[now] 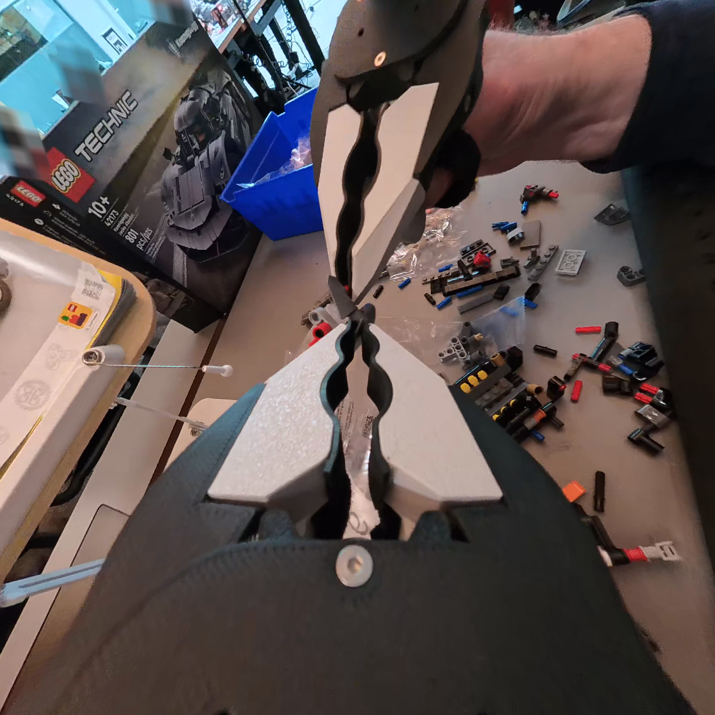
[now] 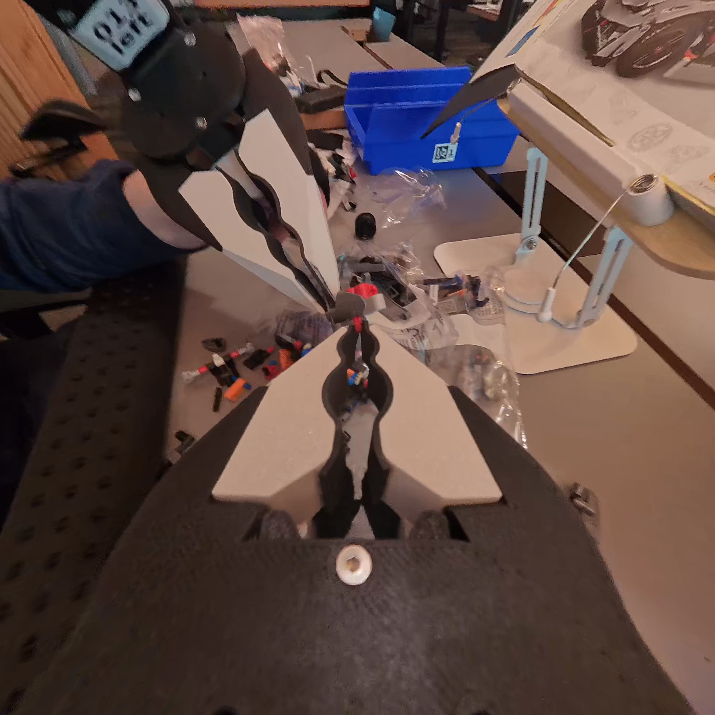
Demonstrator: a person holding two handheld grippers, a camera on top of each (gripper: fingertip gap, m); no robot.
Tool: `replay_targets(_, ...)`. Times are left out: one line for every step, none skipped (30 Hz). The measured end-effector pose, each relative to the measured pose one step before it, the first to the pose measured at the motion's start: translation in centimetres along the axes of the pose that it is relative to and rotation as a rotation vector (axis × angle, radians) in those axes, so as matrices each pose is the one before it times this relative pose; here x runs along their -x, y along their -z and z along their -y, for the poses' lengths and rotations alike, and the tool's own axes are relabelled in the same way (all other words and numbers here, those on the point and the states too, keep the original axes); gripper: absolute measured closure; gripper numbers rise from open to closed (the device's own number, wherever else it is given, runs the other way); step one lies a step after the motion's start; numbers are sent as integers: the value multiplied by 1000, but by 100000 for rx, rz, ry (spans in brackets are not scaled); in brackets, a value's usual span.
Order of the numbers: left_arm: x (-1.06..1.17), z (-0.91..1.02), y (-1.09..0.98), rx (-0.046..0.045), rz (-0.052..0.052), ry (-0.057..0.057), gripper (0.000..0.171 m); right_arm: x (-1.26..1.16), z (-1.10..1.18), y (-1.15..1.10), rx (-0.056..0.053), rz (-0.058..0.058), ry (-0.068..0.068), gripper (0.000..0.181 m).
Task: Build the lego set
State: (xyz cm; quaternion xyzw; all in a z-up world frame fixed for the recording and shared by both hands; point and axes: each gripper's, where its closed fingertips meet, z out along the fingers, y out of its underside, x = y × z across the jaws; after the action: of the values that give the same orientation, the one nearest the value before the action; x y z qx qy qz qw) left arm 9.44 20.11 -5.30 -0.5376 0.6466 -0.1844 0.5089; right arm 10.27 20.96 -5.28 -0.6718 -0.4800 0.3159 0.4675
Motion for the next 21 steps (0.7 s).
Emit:
replay_targets(70, 51, -16, -232, 307, 1011, 171, -51, -84, 55, 1156, -1663, 1916, 181)
replay_targets(143, 42, -17, -287, 493, 1387, 171, -53, -52, 44, 337, -547, 464, 181)
replay_targets(30, -90, -90, 710, 203, 595, 171, -105, -76, -3, 146, -175, -526, 181)
replay_targets(46, -65, -74, 638, 683, 53, 171, -110, -179, -57, 939, -563, 120, 181)
replay_targets(-2, 50, -35, -80, 498, 424, 171, -96, -141, -31, 1020, -1223, 1328, 181)
replay_targets(18, 72, 2, -53, 37, 663, 171, -71, -32, 16, 469, -1140, 1179, 181)
replay_targets(116, 56, 2, -146, 444, 1073, 171, -68, -84, 0, 846, -1201, 1118, 181)
replay_targets(922, 249, 358, -2048, 4972, 1830, 171, -335, -279, -18, 2116, -2958, 1486, 181)
replay_targets(1257, 1034, 1277, -6545, 2464, 4647, 171, -780, -1236, -99, 6947, -5028, 2115, 181)
replay_targets(1368, 1204, 1666, -6349, 1322, 5536, 171, -693, -1963, -317, 9141, -3235, 1776, 181)
replay_targets(878, 436, 1242, -1027, 1909, -1087, 171, -41, -335, -101, -1331, 1470, -2628, 181)
replay_targets(78, -474, 413, 2731, 322, -2723, 171, 555, 1428, 485, -8445, 3752, -3111, 181)
replay_targets(-760, -408, -199, -316, -2982, -1124, 171, 378, 1375, 468, -5078, 414, 404, 181)
replay_targets(-685, -680, -610, 1481, -2275, 348, 171, -17, 645, 127, -1846, -1439, 1861, 181)
replay_targets(-565, -774, -738, 3670, -2334, -373, 171, 46, -42, -253, -810, 1424, -847, 181)
replay_targets(-616, -662, -644, 4445, -3844, -455, 171, 188, -440, -464, -315, 3449, -1546, 181)
replay_targets(-134, -218, -386, 1631, -649, -882, 171, 18, -525, -422, -228, 2461, -1348, 181)
replay_targets(-150, 168, -182, -1256, -196, -1124, 171, -80, -125, -196, -1746, 1191, -1490, 181)
replay_targets(-533, 180, -170, -1347, -2980, 563, 171, 183, 670, 114, -5208, 2333, -2129, 181)
replay_targets(-398, 108, -218, -1199, -1787, 318, 171, 330, 1205, 303, -7306, 3065, -3159, 179)
replay_targets(-78, -176, -269, 619, 553, -357, 171, 213, 1066, 321, -5845, 2311, -3316, 175)
